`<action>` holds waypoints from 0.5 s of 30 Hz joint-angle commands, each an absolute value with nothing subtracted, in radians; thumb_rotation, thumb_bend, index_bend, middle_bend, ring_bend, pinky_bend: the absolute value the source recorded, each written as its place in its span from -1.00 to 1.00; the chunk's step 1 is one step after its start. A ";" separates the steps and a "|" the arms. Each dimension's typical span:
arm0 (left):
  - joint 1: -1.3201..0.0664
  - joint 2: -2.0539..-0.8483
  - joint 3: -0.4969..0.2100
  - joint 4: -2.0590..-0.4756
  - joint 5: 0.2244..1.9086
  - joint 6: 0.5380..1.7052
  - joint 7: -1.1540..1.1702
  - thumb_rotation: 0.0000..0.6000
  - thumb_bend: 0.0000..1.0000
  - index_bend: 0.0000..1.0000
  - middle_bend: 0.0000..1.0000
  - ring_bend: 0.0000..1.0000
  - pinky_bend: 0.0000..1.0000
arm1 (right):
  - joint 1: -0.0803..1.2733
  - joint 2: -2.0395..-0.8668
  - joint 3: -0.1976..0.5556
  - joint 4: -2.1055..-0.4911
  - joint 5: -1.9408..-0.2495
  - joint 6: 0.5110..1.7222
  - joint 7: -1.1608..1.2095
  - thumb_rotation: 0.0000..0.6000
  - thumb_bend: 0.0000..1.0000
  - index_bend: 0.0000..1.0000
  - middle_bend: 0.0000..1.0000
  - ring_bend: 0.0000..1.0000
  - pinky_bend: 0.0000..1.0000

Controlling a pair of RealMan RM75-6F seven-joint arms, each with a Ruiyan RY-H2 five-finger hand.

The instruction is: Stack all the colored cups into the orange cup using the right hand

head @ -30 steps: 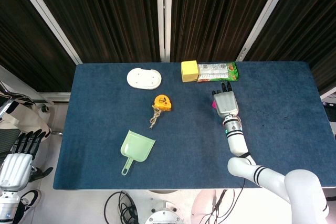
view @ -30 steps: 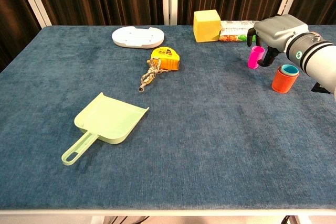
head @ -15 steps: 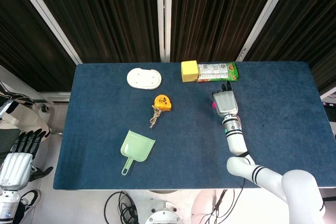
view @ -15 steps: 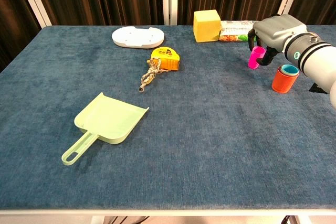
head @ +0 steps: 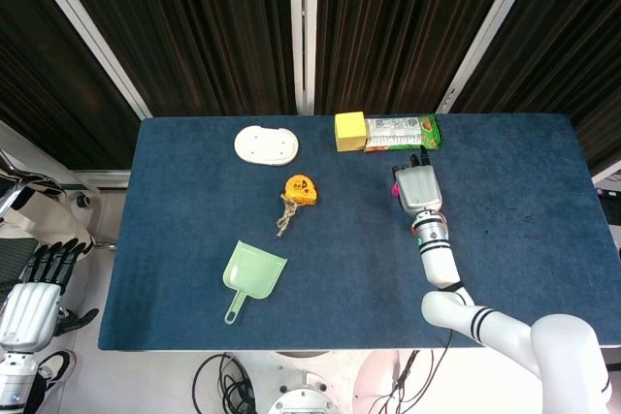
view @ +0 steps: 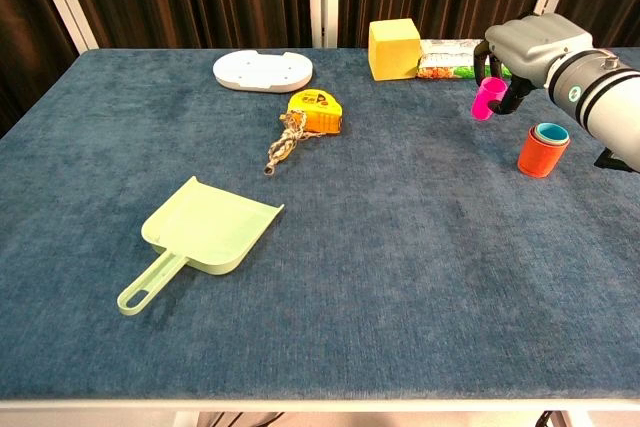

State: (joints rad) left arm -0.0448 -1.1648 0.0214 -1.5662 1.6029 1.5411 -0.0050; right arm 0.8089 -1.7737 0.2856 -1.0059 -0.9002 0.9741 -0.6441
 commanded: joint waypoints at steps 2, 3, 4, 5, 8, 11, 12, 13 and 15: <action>-0.043 -1.164 0.023 -1.575 1.609 1.547 0.006 1.00 -0.93 -0.87 -0.91 -1.00 -1.00 | 0.762 -1.642 0.303 -1.233 -0.911 1.046 -0.645 1.00 -0.38 0.04 0.01 -0.65 -1.00; -0.043 -1.164 0.023 -1.577 1.611 1.548 0.009 1.00 -0.93 -0.87 -0.91 -1.00 -1.00 | 0.752 -1.616 0.303 -1.277 -0.912 1.057 -0.649 1.00 -0.38 0.04 0.01 -0.65 -1.00; -0.042 -1.165 0.023 -1.580 1.613 1.549 0.014 1.00 -0.93 -0.87 -0.91 -1.00 -1.00 | 0.738 -1.579 0.303 -1.337 -0.912 1.072 -0.652 1.00 -0.38 0.04 0.01 -0.65 -1.00; -0.042 -1.165 0.024 -1.582 1.614 1.550 0.018 1.00 -0.93 -0.87 -0.91 -1.00 -1.00 | 0.728 -1.552 0.302 -1.381 -0.915 1.085 -0.654 1.00 -0.38 0.04 0.01 -0.65 -1.00; -0.043 -1.167 0.025 -1.589 1.619 1.550 0.029 1.00 -0.93 -0.87 -0.91 -1.00 -1.00 | 0.692 -1.464 0.290 -1.513 -0.928 1.122 -0.661 1.00 -0.38 0.06 0.02 -0.65 -1.00; -0.044 -1.169 0.025 -1.594 1.622 1.549 0.038 1.00 -0.93 -0.87 -0.91 -1.00 -1.00 | 0.661 -1.381 0.270 -1.622 -0.920 1.140 -0.682 1.00 -0.38 0.06 0.03 -0.65 -1.00; -0.045 -1.169 0.025 -1.596 1.623 1.549 0.041 1.00 -0.93 -0.87 -0.91 -1.00 -1.00 | 0.653 -1.352 0.260 -1.657 -0.909 1.141 -0.697 1.00 -0.38 0.06 0.03 -0.65 -1.00; -0.046 -1.170 0.025 -1.598 1.623 1.548 0.043 1.00 -0.93 -0.87 -0.91 -1.00 -1.00 | 0.649 -1.333 0.252 -1.680 -0.899 1.141 -0.710 1.00 -0.38 0.06 0.03 -0.65 -1.00; -0.047 -1.170 0.025 -1.601 1.625 1.546 0.048 1.00 -0.93 -0.87 -0.91 -1.00 -1.00 | 0.643 -1.298 0.233 -1.720 -0.871 1.136 -0.740 1.00 -0.38 0.07 0.04 -0.65 -1.00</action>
